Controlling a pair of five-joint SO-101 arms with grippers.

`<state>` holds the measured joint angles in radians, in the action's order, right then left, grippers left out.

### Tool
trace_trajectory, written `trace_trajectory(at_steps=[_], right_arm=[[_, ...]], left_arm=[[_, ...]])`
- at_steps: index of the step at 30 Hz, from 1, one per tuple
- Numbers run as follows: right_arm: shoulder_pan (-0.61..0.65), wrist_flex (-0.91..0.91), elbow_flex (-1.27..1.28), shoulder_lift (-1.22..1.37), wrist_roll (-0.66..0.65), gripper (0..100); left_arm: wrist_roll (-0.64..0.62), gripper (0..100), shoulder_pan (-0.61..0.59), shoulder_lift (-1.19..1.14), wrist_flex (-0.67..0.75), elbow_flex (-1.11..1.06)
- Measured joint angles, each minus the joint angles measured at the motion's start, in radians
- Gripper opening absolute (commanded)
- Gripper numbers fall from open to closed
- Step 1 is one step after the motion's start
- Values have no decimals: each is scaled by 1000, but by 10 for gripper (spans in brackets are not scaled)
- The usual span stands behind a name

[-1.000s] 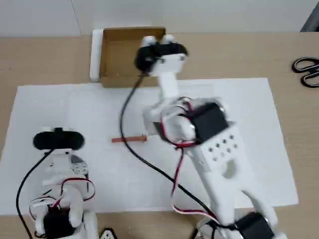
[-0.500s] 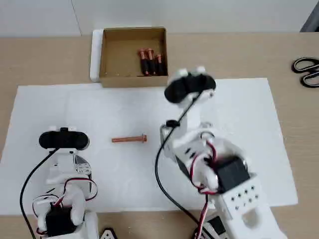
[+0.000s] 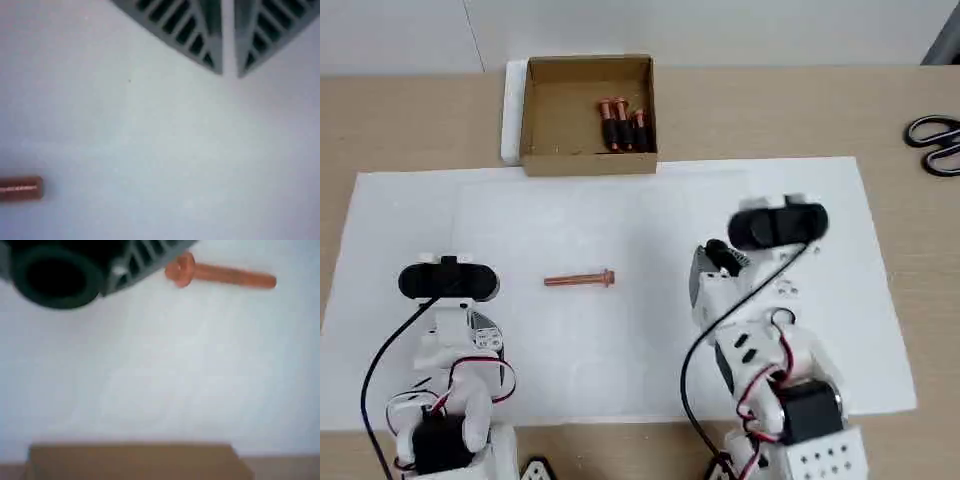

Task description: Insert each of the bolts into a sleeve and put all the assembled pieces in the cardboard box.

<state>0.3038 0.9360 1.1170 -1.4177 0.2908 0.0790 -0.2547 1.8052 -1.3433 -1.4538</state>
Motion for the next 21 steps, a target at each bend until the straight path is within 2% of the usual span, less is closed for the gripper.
trace_trajectory(at_steps=[3, 6, 9, 13, 16, 21], right_arm=[[-32, -11, 51, -106, -61, 5], [-74, -11, 109, -226, -107, 5], [-110, -11, 170, -347, -126, 5], [-150, -11, 186, -373, -143, 5], [-167, -11, 198, -374, -143, 5], [-172, -21, 269, -374, -144, 5]], left_arm=[[21, 7, 0, -38, 0, 84], [31, 7, 0, -176, 0, 215], [31, 7, 5, -384, -3, 376], [28, 7, 20, -721, -3, 600], [40, 7, 94, -928, -61, 767], [81, 7, 344, -1169, -203, 1008]])
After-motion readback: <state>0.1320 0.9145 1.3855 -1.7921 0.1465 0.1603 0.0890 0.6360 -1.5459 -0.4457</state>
